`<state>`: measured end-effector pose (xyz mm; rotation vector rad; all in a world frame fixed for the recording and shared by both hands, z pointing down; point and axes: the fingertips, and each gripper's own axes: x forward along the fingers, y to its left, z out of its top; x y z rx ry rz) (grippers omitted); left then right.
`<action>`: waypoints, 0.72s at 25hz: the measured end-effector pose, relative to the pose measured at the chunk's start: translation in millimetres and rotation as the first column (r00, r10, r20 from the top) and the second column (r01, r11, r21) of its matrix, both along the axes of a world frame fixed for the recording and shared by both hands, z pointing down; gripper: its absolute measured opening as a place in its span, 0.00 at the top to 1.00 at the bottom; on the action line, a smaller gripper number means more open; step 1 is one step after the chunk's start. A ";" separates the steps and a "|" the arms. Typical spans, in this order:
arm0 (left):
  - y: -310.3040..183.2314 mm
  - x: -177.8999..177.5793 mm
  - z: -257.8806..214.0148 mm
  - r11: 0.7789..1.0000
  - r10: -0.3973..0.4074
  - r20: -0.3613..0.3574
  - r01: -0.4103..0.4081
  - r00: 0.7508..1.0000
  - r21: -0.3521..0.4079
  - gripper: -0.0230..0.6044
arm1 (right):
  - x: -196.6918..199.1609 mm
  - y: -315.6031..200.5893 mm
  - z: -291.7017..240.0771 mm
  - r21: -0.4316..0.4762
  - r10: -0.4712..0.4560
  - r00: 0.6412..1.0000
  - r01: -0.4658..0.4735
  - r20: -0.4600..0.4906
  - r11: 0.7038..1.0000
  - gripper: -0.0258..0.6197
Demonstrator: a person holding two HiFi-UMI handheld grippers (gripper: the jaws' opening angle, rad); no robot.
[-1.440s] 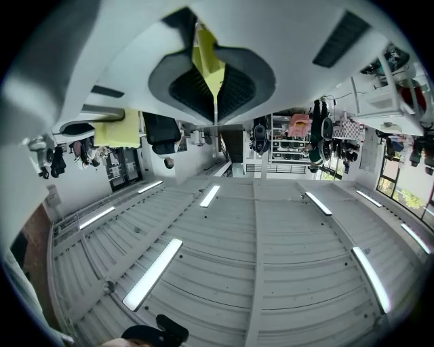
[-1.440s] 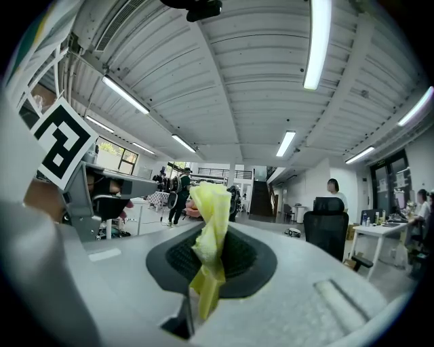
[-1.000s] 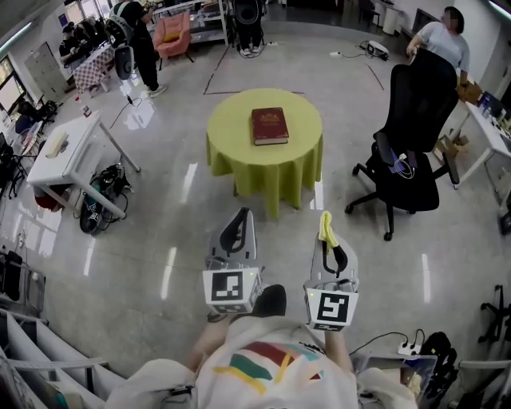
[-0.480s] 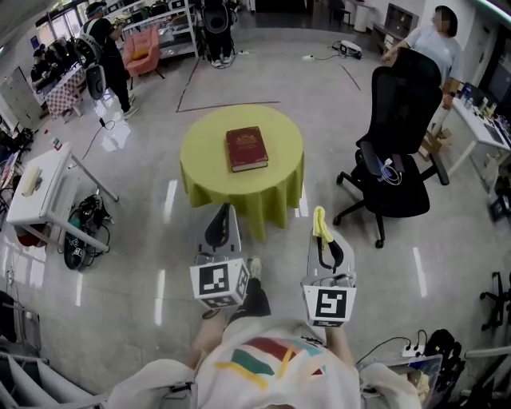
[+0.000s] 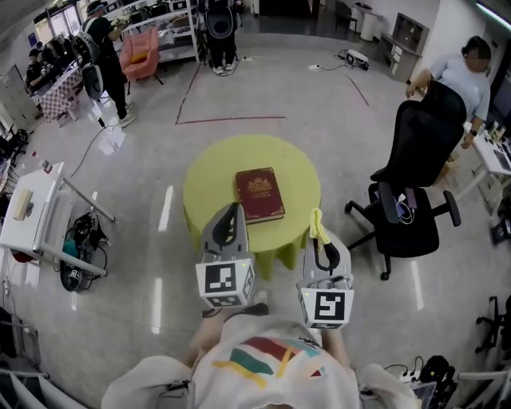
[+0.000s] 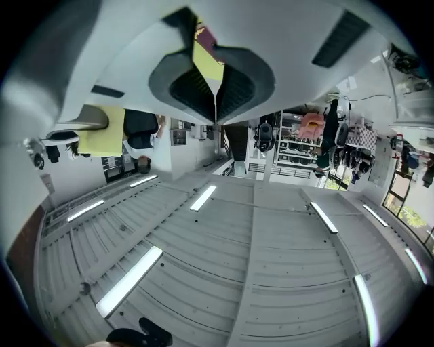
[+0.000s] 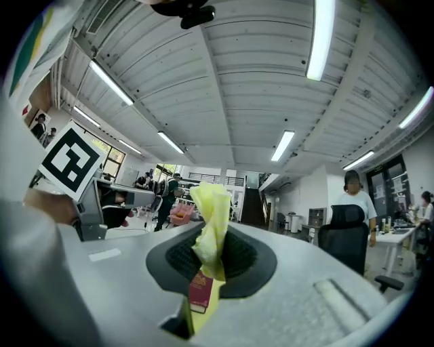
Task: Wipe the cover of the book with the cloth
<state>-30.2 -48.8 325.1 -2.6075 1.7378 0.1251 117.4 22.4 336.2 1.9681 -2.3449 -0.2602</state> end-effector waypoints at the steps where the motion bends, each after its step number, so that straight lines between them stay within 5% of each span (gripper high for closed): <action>1: -16.5 -1.2 -4.5 1.000 0.008 -0.002 -0.008 1.000 0.002 0.93 | -3.1 -17.3 -4.1 0.004 -0.003 1.000 0.003 0.006 1.000 0.92; 8: -94.4 -4.0 -6.9 0.999 0.037 -0.014 -0.038 0.999 -0.030 0.93 | -16.4 -103.4 -18.1 0.023 -0.017 1.000 0.017 -0.012 1.000 0.92; 18: -135.8 6.2 -4.1 0.999 -0.005 -0.016 0.005 1.000 -0.047 0.93 | 1.3 -159.1 -4.8 -0.021 -0.059 0.998 0.059 0.033 0.998 0.92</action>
